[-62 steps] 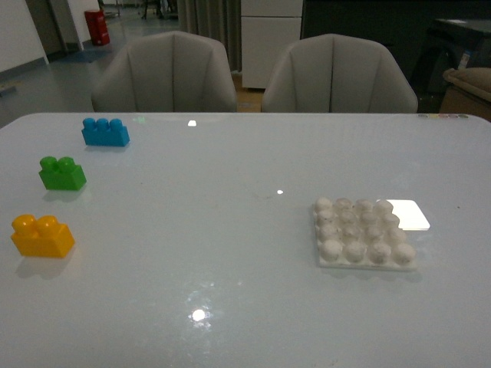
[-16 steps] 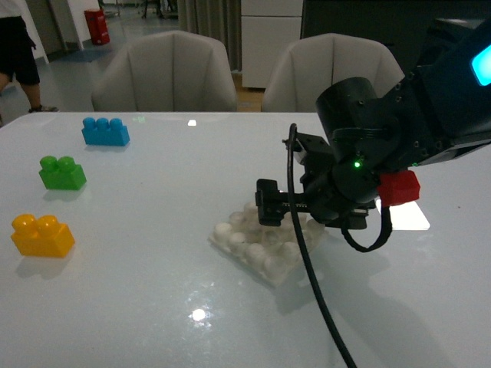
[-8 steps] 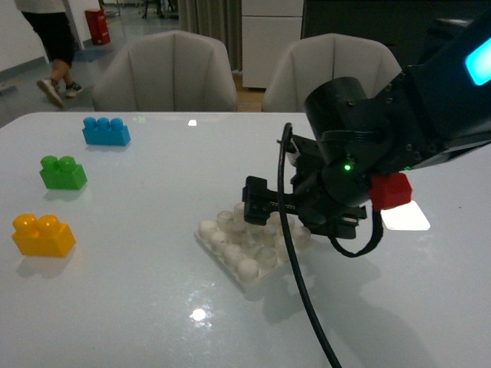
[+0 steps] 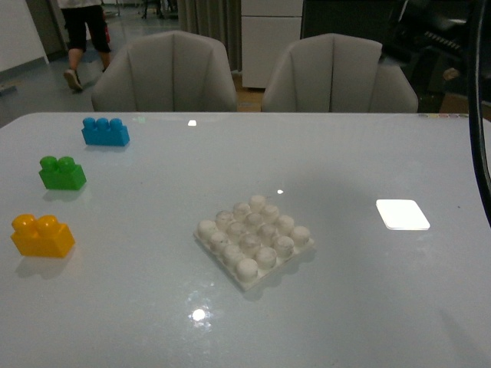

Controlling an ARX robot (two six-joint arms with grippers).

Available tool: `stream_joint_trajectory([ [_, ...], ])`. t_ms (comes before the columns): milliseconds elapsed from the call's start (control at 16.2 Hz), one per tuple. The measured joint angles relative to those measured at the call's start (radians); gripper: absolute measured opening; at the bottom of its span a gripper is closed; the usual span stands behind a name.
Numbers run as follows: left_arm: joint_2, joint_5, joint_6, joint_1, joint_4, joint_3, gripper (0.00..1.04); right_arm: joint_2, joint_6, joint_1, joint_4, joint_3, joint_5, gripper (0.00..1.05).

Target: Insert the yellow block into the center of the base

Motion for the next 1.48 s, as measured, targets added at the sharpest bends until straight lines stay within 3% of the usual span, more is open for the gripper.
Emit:
stream_joint_trajectory([
  [309, 0.000, 0.000, 0.000, 0.000, 0.000, 0.000, 0.98, -0.407, -0.080, 0.071, 0.064, -0.285, 0.232, 0.98],
  [371, 0.000, 0.000, 0.000, 0.000, 0.000, 0.000, 0.98, -0.478, -0.180, 0.074, 0.288, -0.402, 0.230, 0.86],
  [432, 0.000, 0.000, 0.000, 0.000, 0.000, 0.000, 0.98, -0.576, -0.269, 0.072, 0.410, -0.534, 0.228, 0.74],
  [618, 0.000, 0.000, 0.000, 0.000, 0.000, 0.000, 0.98, -0.826, -0.363, 0.070, 0.406, -0.779, 0.229, 0.40],
  [865, 0.000, 0.000, 0.000, 0.000, 0.000, 0.000, 0.98, -0.949, -0.381, 0.012, 0.427, -0.913, 0.179, 0.04],
  [1174, 0.000, 0.000, 0.000, 0.000, 0.000, 0.000, 0.98, -1.074, -0.386, -0.034, 0.406, -1.019, 0.128, 0.02],
  [1297, 0.000, 0.000, 0.000, 0.000, 0.000, 0.000, 0.98, -1.130, -0.388, -0.121, 0.380, -1.057, 0.050, 0.02],
  [1482, 0.000, 0.000, 0.000, 0.000, 0.000, 0.000, 0.98, -1.221, -0.388, -0.124, 0.332, -1.097, 0.039, 0.02],
])
